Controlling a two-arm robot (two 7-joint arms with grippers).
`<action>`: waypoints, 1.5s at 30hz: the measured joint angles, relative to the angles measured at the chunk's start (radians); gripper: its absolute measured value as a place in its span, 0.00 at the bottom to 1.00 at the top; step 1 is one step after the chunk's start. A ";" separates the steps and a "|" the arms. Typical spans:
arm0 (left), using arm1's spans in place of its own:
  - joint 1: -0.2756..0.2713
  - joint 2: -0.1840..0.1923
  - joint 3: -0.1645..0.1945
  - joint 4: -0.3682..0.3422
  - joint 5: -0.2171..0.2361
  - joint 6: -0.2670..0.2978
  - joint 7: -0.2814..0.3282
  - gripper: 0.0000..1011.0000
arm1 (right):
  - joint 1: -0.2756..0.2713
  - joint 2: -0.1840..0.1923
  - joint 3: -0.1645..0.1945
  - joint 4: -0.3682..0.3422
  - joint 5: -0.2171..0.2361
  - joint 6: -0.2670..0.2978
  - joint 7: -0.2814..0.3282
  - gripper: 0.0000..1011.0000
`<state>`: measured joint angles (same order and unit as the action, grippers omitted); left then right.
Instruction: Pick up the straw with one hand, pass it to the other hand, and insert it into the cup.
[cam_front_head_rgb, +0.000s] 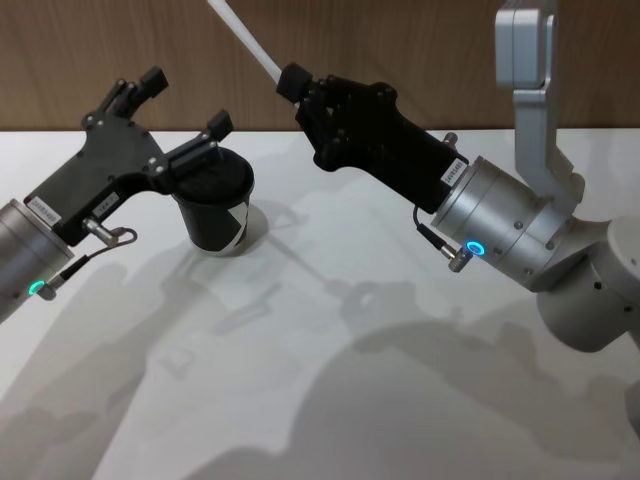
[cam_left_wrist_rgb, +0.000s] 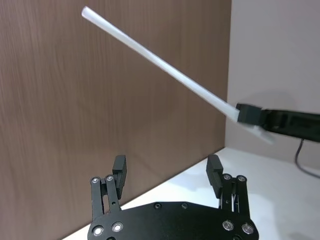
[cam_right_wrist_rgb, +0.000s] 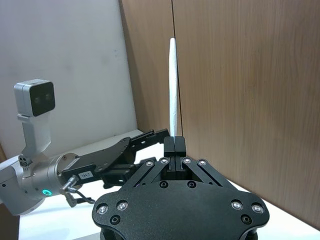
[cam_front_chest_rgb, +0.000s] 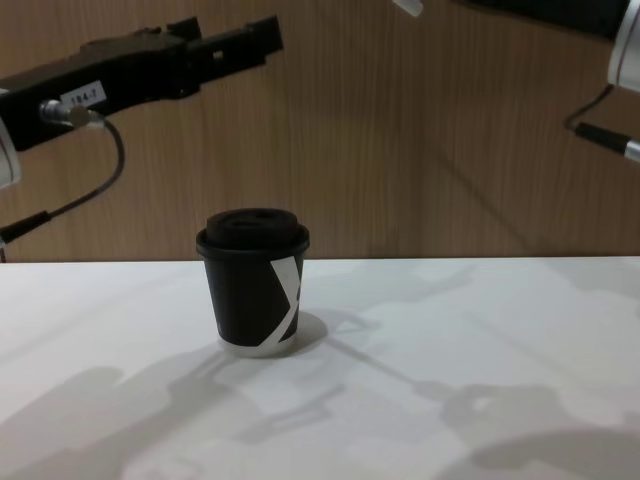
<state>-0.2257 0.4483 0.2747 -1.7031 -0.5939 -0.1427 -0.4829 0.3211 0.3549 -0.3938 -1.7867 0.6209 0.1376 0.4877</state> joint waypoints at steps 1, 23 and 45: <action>0.003 -0.005 -0.003 0.004 -0.016 -0.009 -0.012 0.99 | 0.000 0.000 0.000 0.000 0.000 0.000 0.000 0.00; 0.011 -0.106 0.002 0.072 -0.229 -0.130 -0.160 0.99 | 0.000 0.000 0.000 0.000 0.000 0.000 0.000 0.00; -0.075 -0.211 0.042 0.184 -0.407 -0.112 -0.216 0.99 | 0.000 0.000 0.000 0.000 0.000 0.000 0.000 0.00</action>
<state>-0.3004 0.2372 0.3166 -1.5194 -1.0007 -0.2549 -0.6992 0.3211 0.3548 -0.3939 -1.7867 0.6208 0.1376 0.4877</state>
